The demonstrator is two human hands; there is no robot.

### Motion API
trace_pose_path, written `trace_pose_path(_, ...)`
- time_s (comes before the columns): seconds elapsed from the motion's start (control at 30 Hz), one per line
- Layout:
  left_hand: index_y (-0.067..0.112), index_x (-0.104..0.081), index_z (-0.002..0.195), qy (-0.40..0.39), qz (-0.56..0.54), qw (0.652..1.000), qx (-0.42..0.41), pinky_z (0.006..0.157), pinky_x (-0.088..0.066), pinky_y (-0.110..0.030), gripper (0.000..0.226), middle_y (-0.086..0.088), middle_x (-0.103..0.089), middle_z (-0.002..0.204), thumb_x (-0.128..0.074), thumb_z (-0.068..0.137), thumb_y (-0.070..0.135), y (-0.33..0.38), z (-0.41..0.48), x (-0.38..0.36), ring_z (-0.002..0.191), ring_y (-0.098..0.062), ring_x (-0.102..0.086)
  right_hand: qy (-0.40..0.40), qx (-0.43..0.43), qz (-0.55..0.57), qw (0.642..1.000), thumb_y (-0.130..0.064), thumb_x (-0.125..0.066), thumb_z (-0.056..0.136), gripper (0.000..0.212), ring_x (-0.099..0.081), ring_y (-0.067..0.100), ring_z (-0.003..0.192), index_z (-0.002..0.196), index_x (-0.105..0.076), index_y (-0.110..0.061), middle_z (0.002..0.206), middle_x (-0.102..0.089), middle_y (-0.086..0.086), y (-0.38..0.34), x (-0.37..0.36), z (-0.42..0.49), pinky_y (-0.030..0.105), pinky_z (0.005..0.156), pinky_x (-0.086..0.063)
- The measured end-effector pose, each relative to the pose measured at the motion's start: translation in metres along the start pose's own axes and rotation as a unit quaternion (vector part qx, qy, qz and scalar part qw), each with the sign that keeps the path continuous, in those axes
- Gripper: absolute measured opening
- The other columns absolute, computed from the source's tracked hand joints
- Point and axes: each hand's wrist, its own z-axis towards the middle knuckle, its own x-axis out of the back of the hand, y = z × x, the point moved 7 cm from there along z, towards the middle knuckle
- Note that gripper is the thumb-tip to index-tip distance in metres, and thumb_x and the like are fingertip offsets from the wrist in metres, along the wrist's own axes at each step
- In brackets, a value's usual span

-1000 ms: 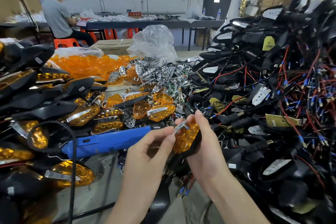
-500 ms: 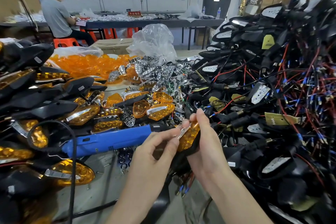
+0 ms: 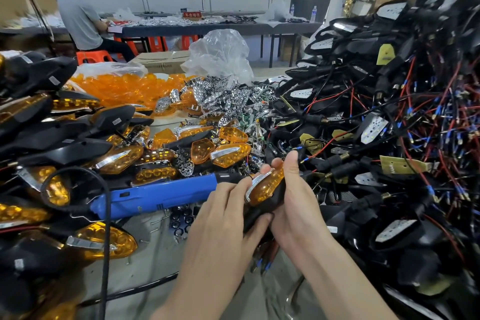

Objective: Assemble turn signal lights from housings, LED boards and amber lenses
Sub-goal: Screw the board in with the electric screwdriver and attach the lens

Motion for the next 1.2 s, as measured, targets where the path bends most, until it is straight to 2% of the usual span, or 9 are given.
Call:
trace_pose_path(0.13,0.017,-0.061,0.125,0.020,0.022,0.999,-0.013,0.061,-0.050,-0.026,0.052,0.007,-0.056,0.098,-0.061,0.081,0.045,0.000,0.000,0.002,0.083,-0.015,-0.062,-0.006,-0.002,0.007,1.000,-0.050,-0.066,0.078,0.038,-0.066,0.016,0.061,0.086,-0.063,-0.012,0.073,-0.066,0.003,0.002,-0.002,-0.001,0.029,0.057,-0.057)
trace_pose_path(0.4,0.018,-0.062,0.122,0.009,0.027,0.999,-0.024,0.063,-0.048,-0.022,0.049,0.010,-0.054,0.091,-0.062,0.081,0.045,0.000,0.000,0.000,0.080,-0.010,-0.057,0.020,-0.014,0.017,1.000,-0.051,-0.068,0.076,0.043,-0.069,0.017,0.062,0.090,-0.062,-0.011,0.073,-0.068,0.004,0.003,0.004,-0.001,0.029,0.058,-0.058)
trace_pose_path(0.57,0.027,-0.052,0.126,-0.001,-0.010,1.000,-0.025,0.064,-0.045,-0.017,0.045,0.016,-0.045,0.093,-0.057,0.086,0.048,0.002,0.002,-0.003,0.080,-0.005,-0.054,0.013,-0.017,0.016,1.000,-0.051,-0.064,0.079,0.039,-0.067,0.016,0.067,0.091,-0.064,-0.014,0.078,-0.067,0.003,-0.002,0.002,-0.001,0.030,0.064,-0.060)
trace_pose_path(0.7,0.056,-0.046,0.118,-0.019,-0.154,0.988,0.015,0.073,-0.045,-0.015,0.031,0.021,-0.051,0.097,-0.049,0.088,0.061,-0.011,0.006,0.002,0.093,0.000,-0.056,-0.052,-0.008,-0.038,0.998,-0.048,-0.065,0.079,0.036,-0.072,0.018,0.088,0.099,-0.068,-0.018,0.098,-0.074,0.004,-0.011,-0.012,-0.009,0.033,0.076,-0.062)
trace_pose_path(0.83,0.048,-0.054,0.123,-0.083,-0.240,0.967,-0.006,0.076,-0.054,-0.029,0.029,0.015,-0.059,0.101,-0.044,0.097,0.059,-0.008,0.003,-0.001,0.098,-0.007,-0.061,-0.109,0.000,-0.083,0.991,-0.042,-0.076,0.085,0.022,-0.070,0.023,0.114,0.096,-0.076,-0.023,0.113,-0.075,0.010,-0.012,-0.024,-0.020,0.034,0.089,-0.060)
trace_pose_path(0.9,0.044,-0.053,0.126,-0.083,-0.189,0.978,-0.025,0.076,-0.052,-0.029,0.034,0.018,-0.055,0.102,-0.036,0.100,0.060,-0.005,0.001,-0.001,0.098,-0.006,-0.059,-0.085,0.026,-0.103,0.991,-0.034,-0.074,0.087,0.020,-0.072,0.023,0.110,0.096,-0.070,-0.016,0.099,-0.077,0.008,-0.013,-0.021,-0.017,0.031,0.083,-0.061)
trace_pose_path(1.0,0.036,-0.051,0.132,-0.019,-0.125,0.992,-0.025,0.084,-0.047,-0.025,0.040,0.022,-0.050,0.105,-0.031,0.103,0.056,-0.009,0.002,0.010,0.103,-0.004,-0.054,-0.016,0.068,-0.073,0.995,-0.026,-0.067,0.096,0.017,-0.076,0.021,0.087,0.093,-0.060,-0.011,0.076,-0.072,0.003,-0.020,-0.010,-0.008,0.033,0.076,-0.062)
trace_pose_path(1.1,0.029,-0.061,0.106,0.017,-0.106,0.994,-0.024,0.080,-0.047,-0.028,0.023,0.019,-0.055,0.097,-0.042,0.103,0.041,-0.011,-0.003,0.024,0.094,-0.007,-0.057,0.025,0.085,-0.033,0.996,-0.035,-0.070,0.090,0.025,-0.067,0.016,0.068,0.092,-0.058,-0.013,0.072,-0.065,0.001,-0.030,-0.001,-0.006,0.043,0.088,-0.061)
trace_pose_path(1.2,0.030,-0.063,0.096,-0.005,-0.070,0.997,-0.022,0.070,-0.049,-0.030,0.020,0.019,-0.060,0.085,-0.046,0.103,0.038,-0.016,-0.008,0.025,0.082,-0.005,-0.059,0.002,0.067,0.015,0.998,-0.038,-0.065,0.095,0.022,-0.065,0.016,0.071,0.093,-0.056,-0.018,0.076,-0.063,0.000,-0.035,0.003,-0.008,0.045,0.088,-0.061)
